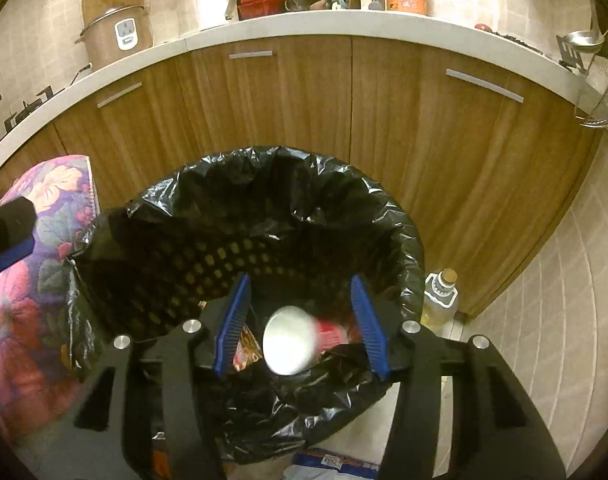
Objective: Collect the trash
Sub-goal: 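Carry bag and cup over the wastebasket and open both tools to drop them, then return both tools to the table toward the remaining trash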
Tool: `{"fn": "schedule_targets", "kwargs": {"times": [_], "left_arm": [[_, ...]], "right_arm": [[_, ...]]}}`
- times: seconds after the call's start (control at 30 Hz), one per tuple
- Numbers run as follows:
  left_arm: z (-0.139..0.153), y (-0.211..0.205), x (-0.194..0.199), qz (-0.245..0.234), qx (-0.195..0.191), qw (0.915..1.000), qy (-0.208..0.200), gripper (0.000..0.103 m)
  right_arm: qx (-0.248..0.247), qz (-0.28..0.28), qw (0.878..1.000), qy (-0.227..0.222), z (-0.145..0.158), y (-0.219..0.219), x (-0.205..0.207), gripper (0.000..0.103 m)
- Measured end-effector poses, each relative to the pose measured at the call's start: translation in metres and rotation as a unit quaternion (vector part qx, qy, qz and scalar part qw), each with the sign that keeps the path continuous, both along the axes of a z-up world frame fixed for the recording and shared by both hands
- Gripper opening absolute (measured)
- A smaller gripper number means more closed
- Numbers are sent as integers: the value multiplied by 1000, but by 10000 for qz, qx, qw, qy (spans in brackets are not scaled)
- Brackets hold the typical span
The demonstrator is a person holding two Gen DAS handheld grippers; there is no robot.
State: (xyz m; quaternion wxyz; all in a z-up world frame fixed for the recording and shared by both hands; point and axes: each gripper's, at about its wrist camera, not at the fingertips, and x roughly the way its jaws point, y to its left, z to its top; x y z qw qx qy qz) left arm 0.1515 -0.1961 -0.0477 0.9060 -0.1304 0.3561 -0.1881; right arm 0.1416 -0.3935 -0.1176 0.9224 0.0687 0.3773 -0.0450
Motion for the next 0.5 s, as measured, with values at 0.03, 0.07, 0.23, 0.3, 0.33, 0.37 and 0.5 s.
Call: {"fn": "schedule_targets", "kwargs": {"times": [0.03,0.07,0.23,0.3,0.33,0.37,0.5], "left_arm": [[3,2,-2,12,-32,10000,-29,53],[8,4,-5,18,-93,9999,-76,53],[27,15,-21,39,-259,9992,-316,53],[37,22,-30,52,-317,9985,-440,53],[42,25,-34,62,-333,9981,-511,53],[49,32,-40,69,-350,9975,-611,53],[74,54,-62,209,-325,9943,-995,53]], "right_arm": [[49,9,10000,-24,3,0,-1,49],[90,17,9999,-56,6,0,-3,49],[68,59,9993,-370,33,10,-16,49],[47,111,9986,-524,47,18,-21,49],[27,141,9981,-602,54,23,-24,49],[17,170,9976,-676,61,27,-26,49],[38,406,9939,-1021,92,54,-37,49]]}}
